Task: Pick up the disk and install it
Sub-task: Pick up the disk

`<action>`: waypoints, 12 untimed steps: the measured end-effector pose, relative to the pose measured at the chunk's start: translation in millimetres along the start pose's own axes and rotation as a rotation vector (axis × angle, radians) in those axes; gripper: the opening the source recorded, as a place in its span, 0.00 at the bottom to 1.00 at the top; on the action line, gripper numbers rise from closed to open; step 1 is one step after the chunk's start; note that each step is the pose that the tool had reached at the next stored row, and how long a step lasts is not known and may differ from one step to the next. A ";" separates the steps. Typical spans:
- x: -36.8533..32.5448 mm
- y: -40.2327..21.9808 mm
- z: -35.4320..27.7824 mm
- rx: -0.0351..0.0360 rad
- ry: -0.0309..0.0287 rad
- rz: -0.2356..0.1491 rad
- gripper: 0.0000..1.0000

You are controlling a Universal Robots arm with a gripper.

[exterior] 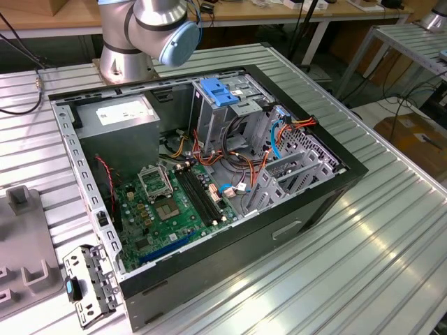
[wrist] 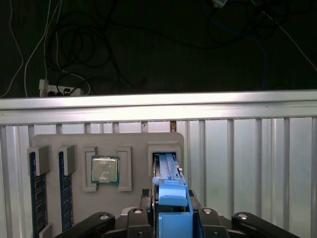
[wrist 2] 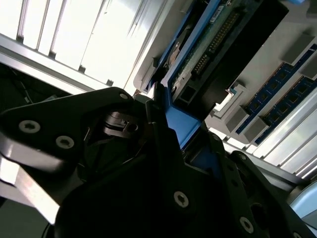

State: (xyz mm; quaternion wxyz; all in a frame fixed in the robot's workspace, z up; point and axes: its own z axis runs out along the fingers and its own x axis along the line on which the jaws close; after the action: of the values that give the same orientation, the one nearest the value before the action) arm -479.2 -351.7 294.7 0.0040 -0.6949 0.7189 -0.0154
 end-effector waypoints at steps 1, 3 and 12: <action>0.0 0.0 0.0 0.0000 0.0000 0.001 0.37; 0.0 0.0 0.0 0.0000 0.0000 0.002 0.37; 0.0 0.0 -1.8 0.0001 0.0000 0.003 0.37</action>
State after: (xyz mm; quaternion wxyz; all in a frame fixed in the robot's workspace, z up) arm -479.2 -351.7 296.5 0.0040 -0.6939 0.7199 -0.0154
